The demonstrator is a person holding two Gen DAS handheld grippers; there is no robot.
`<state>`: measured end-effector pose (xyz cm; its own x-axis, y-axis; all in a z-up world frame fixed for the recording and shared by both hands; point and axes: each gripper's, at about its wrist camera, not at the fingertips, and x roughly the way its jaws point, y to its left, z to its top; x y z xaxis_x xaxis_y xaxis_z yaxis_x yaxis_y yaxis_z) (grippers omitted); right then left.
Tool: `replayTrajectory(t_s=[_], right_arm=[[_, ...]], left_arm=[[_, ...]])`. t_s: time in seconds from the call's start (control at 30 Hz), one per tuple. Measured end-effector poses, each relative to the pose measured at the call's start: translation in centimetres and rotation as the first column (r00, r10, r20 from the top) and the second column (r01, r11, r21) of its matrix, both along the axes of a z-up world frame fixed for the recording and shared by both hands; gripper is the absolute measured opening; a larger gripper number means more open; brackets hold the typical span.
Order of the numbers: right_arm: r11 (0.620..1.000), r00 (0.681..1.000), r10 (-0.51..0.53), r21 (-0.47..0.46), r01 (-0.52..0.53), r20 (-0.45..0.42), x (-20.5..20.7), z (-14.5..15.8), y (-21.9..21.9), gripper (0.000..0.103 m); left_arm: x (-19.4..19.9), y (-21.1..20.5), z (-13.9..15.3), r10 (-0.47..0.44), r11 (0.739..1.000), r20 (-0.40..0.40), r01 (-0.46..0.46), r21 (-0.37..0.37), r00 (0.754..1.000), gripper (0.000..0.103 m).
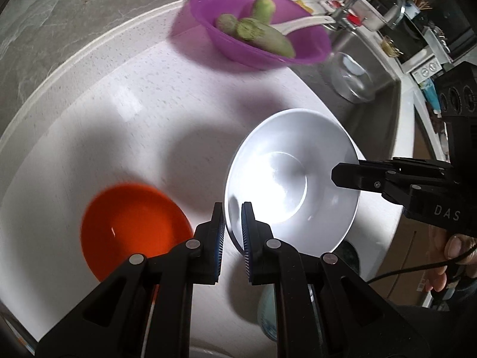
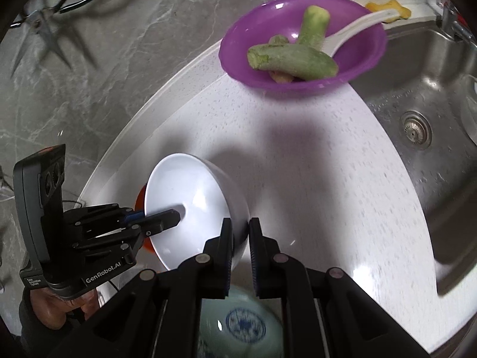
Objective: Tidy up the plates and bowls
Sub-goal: 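Carry the white bowl with both grippers and lower it into the blue-patterned bowl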
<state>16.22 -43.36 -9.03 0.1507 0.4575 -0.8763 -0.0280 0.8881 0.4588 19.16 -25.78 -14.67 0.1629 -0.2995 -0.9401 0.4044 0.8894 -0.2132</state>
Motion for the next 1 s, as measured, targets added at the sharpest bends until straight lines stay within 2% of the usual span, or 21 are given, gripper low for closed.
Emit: replayTrajectory(t_s=[0.23, 0.47, 0.63, 1.0], right_arm=[[1.000, 0.999, 0.019, -0.002, -0.019, -0.032, -4.7, 1.2, -1.1, 0.013], [0.999, 0.997, 0.045, -0.012, -0.046, -0.063, -8.5, 1.8, -1.6, 0.013], [0.998, 0.993, 0.057, -0.007, -0.058, -0.100, -10.6, 1.0, -1.6, 0.013], [0.996, 0.986, 0.075, -0.038, -0.081, -0.148, -11.7, -1.9, -1.2, 0.013]], left_arm=[[-6.3, -0.8, 0.8, -0.017, 1.000, -0.017, 0.017, -0.022, 1.000, 0.010], [-11.9, -1.1, 0.1, -0.004, 0.999, -0.041, 0.003, -0.036, 0.999, 0.010], [-15.1, -0.8, -1.1, 0.024, 0.999, -0.066, -0.026, -0.039, 0.998, 0.010], [-17.1, -1.0, -5.4, 0.072, 0.997, -0.100, -0.072, 0.000, 0.992, 0.010]])
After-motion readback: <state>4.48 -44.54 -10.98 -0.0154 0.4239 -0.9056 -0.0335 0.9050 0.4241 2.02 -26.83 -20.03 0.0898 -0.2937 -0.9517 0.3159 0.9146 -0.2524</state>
